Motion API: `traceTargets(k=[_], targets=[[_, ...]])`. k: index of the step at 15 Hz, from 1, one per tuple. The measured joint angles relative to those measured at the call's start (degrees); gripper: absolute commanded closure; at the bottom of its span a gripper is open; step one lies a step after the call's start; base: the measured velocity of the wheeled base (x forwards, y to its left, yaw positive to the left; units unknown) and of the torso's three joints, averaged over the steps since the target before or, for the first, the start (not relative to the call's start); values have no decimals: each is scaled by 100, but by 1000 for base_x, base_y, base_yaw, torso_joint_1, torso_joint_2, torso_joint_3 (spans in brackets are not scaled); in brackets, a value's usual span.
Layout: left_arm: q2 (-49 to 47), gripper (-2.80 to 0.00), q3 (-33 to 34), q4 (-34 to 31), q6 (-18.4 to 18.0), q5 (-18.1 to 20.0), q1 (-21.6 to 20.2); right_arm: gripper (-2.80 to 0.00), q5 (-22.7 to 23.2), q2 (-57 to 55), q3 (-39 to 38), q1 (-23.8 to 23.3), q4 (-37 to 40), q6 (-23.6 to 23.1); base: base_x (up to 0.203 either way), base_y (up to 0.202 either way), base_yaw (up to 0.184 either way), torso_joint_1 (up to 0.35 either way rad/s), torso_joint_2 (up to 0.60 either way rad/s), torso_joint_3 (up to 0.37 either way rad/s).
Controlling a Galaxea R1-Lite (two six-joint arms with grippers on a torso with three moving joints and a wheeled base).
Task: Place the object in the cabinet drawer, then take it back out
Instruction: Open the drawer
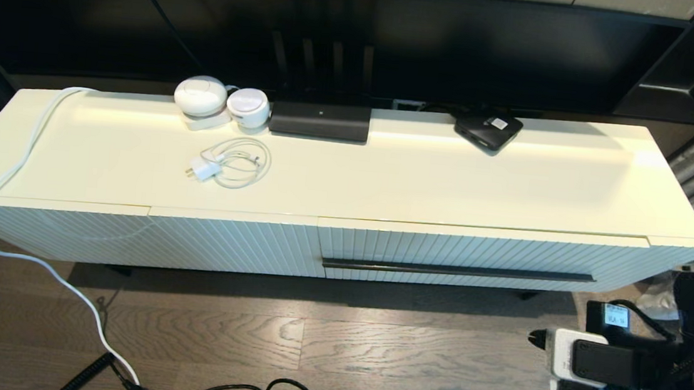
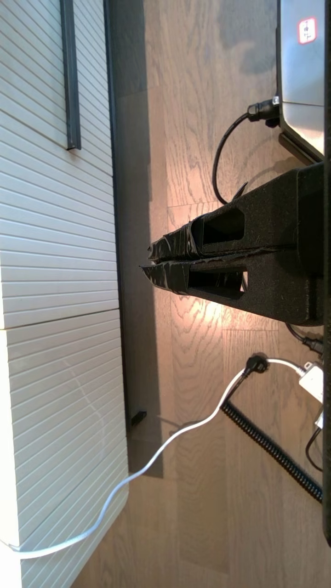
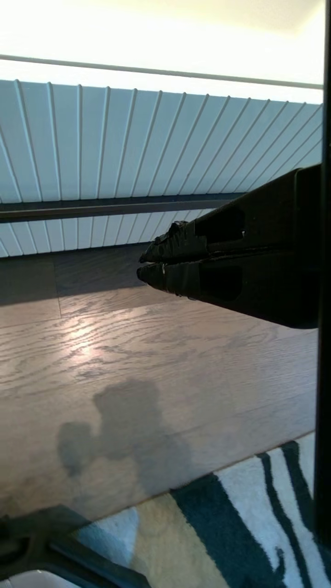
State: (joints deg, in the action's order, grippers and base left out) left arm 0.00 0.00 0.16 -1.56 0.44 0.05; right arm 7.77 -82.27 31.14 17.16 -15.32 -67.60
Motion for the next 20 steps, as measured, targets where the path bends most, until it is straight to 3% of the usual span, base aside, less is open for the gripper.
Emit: traceTargets(k=[8, 12, 20], targets=[[0, 0, 0, -1, 0, -1, 0, 0, -654, -700, 184, -28, -755, 121, 0, 0, 0, 0, 0, 0], [0, 0, 0, -2, -1, 0, 0, 0, -847, -1038, 256, 30, -873, 501, 0, 0, 0, 0, 0, 0], [0, 0, 0, 0, -3, 2, 0, 0, -697, -1214, 195, 140, -969, 569, 0, 0, 0, 0, 0, 0]])
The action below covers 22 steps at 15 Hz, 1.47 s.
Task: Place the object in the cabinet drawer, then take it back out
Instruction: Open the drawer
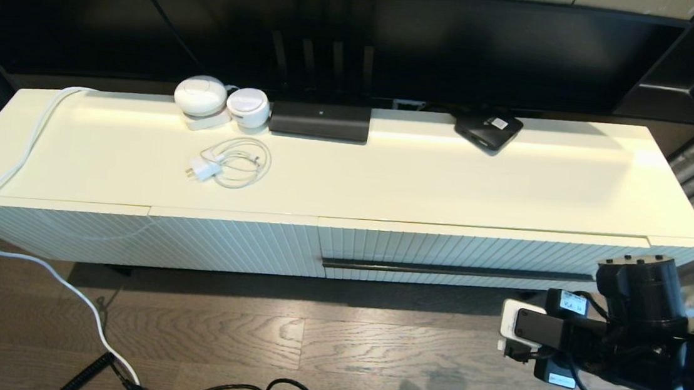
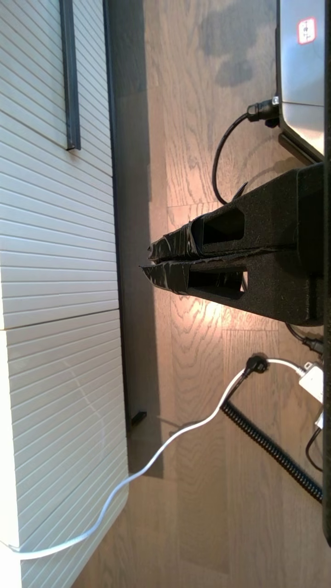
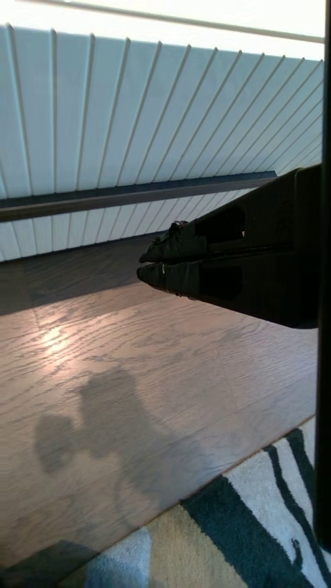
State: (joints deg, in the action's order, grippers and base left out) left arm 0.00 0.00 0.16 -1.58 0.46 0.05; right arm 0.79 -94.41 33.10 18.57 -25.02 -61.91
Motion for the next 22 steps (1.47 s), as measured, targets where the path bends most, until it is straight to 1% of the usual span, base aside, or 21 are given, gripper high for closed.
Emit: traceTargets(k=[1, 2, 4, 5, 7, 10, 13, 16, 20, 22], targets=[[0, 0, 0, 0, 2, 0, 0, 0, 159, 81, -9, 1, 24, -20, 0, 0, 0, 0, 0, 0], [0, 0, 0, 0, 1, 0, 0, 0, 222, 146, -29, 6, 51, -37, 0, 0, 0, 0, 0, 0], [0, 0, 0, 0, 1, 0, 0, 0, 225, 245, -125, 6, 10, -47, 0, 0, 0, 0, 0, 0], [0, 0, 0, 0, 2, -2, -2, -280, 226, 276, -210, 11, 3, -53, 0, 0, 0, 0, 0, 0], [0, 0, 0, 0, 1, -2, 0, -280, 221, 289, -272, 28, 27, -16, 0, 0, 0, 0, 0, 0], [0, 0, 0, 0, 2, -2, 0, -280, 249, 174, -70, 32, 0, 14, 0, 0, 0, 0, 0, 0], [0, 0, 0, 0, 2, -2, 0, -280, 271, -145, 122, 23, -20, 14, 0, 0, 0, 0, 0, 0], [0, 0, 0, -2, 2, -2, -2, -280, 336, -483, 133, 28, -49, -10, 0, 0, 0, 0, 0, 0], [0, 0, 0, 0, 1, 0, 0, -280, 364, -980, 226, 15, -420, -2, 0, 0, 0, 0, 0, 0], [0, 0, 0, -2, 2, 0, 0, -280, 456, -1265, 313, 0, -606, -34, 0, 0, 0, 0, 0, 0]])
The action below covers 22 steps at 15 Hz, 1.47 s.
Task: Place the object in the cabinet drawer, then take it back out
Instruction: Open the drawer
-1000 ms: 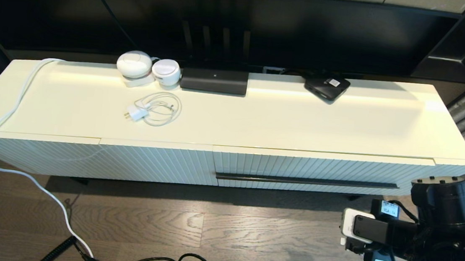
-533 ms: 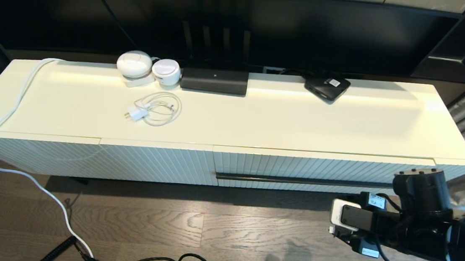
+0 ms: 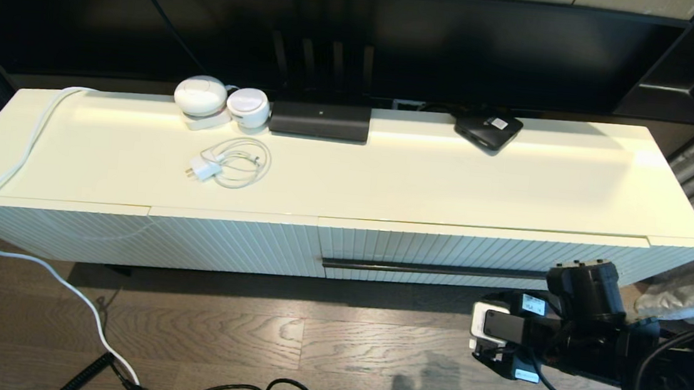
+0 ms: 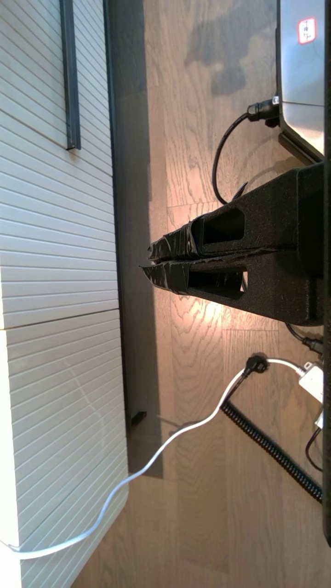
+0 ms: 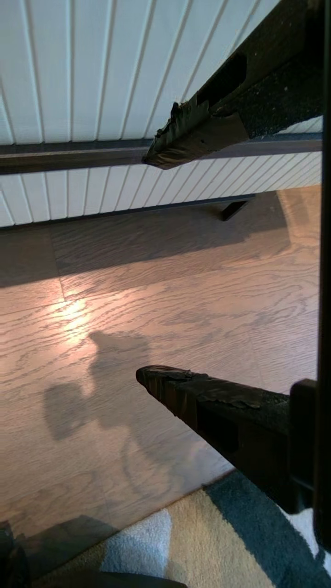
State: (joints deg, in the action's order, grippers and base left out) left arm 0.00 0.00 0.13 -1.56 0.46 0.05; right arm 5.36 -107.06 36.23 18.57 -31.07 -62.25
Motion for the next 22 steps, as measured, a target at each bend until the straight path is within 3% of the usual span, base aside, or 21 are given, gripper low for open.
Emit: traceTargets(k=[4, 8, 22], targets=[[0, 0, 0, 2, 0, 0, 0, -280, 128, -504, 97, -31, -438, -127, 0, 0, 0, 0, 0, 0], [0, 0, 0, 0, -1, 0, 0, -280, 160, -791, 197, -182, -522, -992, 0, 0, 0, 0, 0, 0], [0, 0, 0, 2, 0, -2, 0, -280, 92, -1848, 1121, -282, -1077, -1304, 0, 0, 0, 0, 0, 0]])
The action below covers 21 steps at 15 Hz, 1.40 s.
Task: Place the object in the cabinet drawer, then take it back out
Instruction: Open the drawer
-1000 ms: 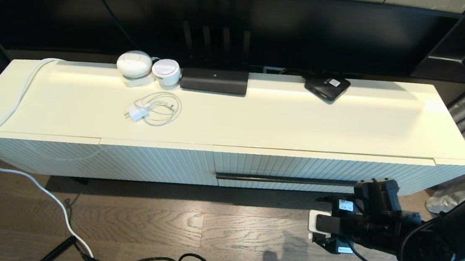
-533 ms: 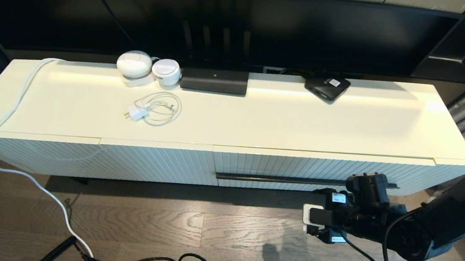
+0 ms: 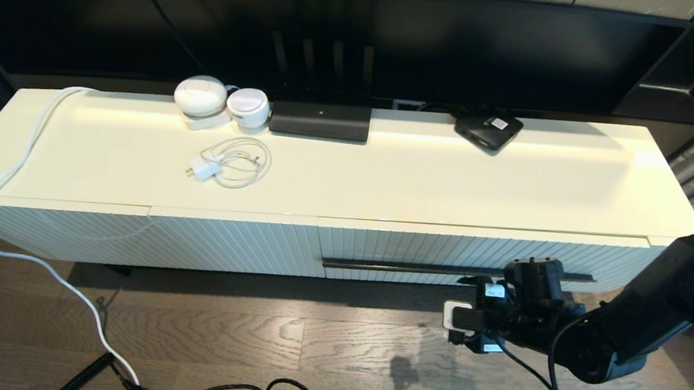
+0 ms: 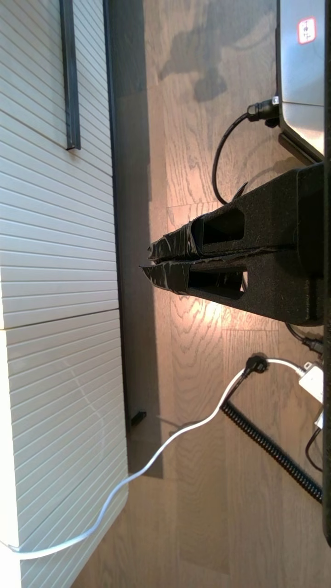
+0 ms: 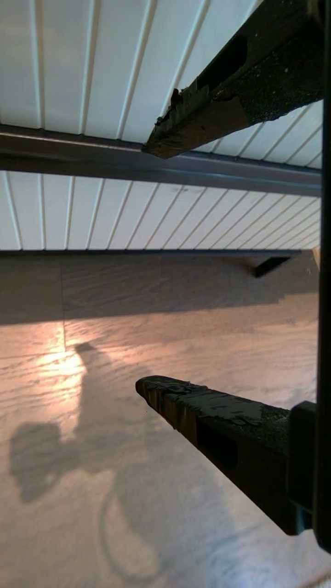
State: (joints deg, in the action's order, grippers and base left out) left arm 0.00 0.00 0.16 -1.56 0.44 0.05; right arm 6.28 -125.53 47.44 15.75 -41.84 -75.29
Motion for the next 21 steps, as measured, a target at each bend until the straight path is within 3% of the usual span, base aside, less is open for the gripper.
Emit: traceTargets(k=[21], targets=[[0, 0, 0, 3, 0, -1, 0, -280, -195, -702, 1016, -153, -107, -31, 0, 0, 0, 0, 0, 0]])
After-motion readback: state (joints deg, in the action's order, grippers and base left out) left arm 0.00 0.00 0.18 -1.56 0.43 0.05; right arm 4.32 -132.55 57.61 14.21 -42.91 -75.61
